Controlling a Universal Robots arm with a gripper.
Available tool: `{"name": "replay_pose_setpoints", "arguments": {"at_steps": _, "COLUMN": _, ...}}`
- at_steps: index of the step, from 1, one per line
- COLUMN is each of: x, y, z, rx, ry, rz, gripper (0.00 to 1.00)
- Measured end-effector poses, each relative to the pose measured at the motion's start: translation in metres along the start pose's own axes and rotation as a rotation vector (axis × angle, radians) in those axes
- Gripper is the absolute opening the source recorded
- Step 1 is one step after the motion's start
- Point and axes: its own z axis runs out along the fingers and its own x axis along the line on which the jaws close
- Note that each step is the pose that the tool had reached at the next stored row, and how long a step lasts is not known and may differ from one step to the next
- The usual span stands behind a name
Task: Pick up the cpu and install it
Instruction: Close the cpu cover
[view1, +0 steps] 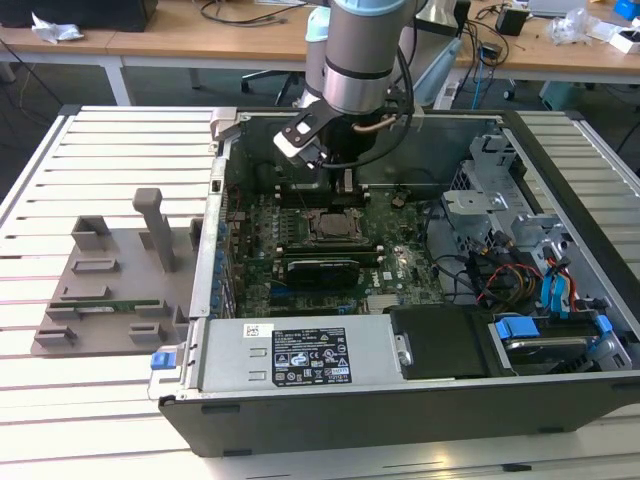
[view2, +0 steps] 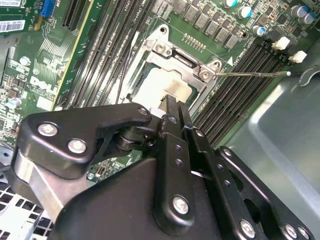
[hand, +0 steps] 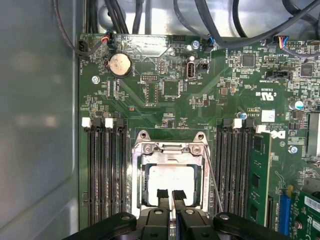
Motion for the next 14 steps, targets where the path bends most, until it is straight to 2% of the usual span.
{"name": "replay_pose_setpoints", "arguments": {"at_steps": 14, "x": -0.0002, "y": -0.0006, "z": -0.0156, "rx": 0.0000, "ry": 0.0000, "rz": 0.000, "gripper": 0.17}}
